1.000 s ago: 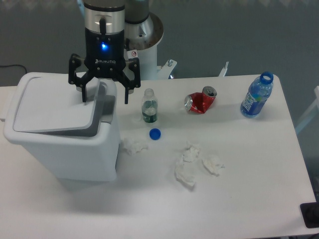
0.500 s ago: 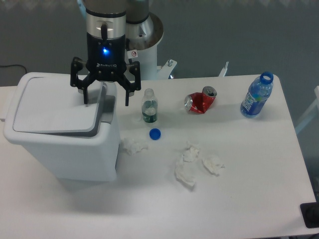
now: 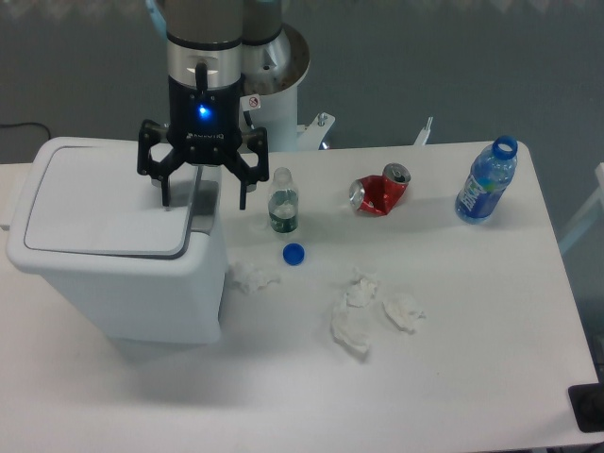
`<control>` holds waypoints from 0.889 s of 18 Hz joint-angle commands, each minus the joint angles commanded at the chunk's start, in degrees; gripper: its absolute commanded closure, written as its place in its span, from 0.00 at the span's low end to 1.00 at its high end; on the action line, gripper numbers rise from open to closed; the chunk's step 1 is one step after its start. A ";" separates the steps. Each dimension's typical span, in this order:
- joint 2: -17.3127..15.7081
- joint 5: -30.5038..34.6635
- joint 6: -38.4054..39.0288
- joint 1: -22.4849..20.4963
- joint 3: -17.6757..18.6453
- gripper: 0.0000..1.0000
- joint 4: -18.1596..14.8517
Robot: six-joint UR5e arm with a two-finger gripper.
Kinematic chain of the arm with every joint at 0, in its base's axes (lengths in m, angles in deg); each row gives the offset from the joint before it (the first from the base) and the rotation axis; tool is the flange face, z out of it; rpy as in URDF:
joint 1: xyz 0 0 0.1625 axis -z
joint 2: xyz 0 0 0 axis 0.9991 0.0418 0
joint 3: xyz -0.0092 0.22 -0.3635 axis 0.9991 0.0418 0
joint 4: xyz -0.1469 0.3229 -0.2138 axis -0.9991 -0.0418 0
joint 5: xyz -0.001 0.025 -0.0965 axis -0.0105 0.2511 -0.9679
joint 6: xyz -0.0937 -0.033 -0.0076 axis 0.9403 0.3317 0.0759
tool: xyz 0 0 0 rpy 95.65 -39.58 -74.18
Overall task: Close the trash can
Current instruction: 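Press the lid down with the gripper until it lies flat on the can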
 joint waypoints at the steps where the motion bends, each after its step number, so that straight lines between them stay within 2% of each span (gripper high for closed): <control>1: 0.00 0.00 -0.09 -0.26 0.17 0.00 0.00; 16: 0.44 0.35 -0.09 -0.79 0.35 0.00 0.00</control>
